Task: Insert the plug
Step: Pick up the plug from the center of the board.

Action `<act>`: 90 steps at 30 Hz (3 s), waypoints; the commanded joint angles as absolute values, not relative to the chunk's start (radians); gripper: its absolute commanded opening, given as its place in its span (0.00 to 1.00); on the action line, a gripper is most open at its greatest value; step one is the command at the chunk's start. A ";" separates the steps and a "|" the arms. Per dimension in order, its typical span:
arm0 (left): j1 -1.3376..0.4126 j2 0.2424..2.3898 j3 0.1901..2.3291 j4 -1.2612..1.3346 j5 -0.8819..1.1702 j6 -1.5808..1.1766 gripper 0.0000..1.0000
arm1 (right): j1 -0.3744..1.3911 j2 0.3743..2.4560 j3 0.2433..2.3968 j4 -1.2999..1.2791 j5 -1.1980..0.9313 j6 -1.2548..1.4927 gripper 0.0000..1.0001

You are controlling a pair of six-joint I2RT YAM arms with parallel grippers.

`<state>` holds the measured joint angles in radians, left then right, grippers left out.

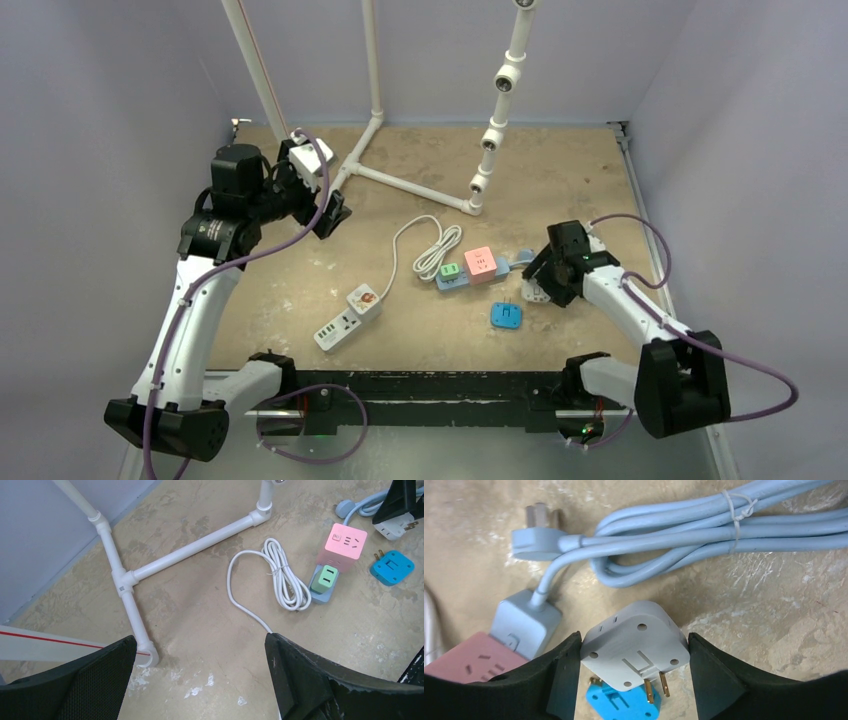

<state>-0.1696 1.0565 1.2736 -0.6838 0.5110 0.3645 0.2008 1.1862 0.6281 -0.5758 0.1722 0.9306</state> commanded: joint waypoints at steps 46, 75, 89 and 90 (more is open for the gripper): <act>-0.417 1.067 0.987 0.037 0.629 -0.501 0.89 | 0.881 1.416 1.540 -0.461 0.220 1.152 0.31; -0.417 1.051 1.056 0.135 1.097 -0.546 0.00 | 0.667 1.224 1.520 -0.412 -0.635 0.430 0.55; -0.417 1.043 1.110 0.060 1.214 -0.485 0.00 | 0.669 1.280 1.575 -0.490 -0.745 0.342 0.47; -0.417 1.045 1.112 0.060 1.215 -0.484 0.00 | 0.669 1.278 1.569 -0.487 -0.762 0.344 0.45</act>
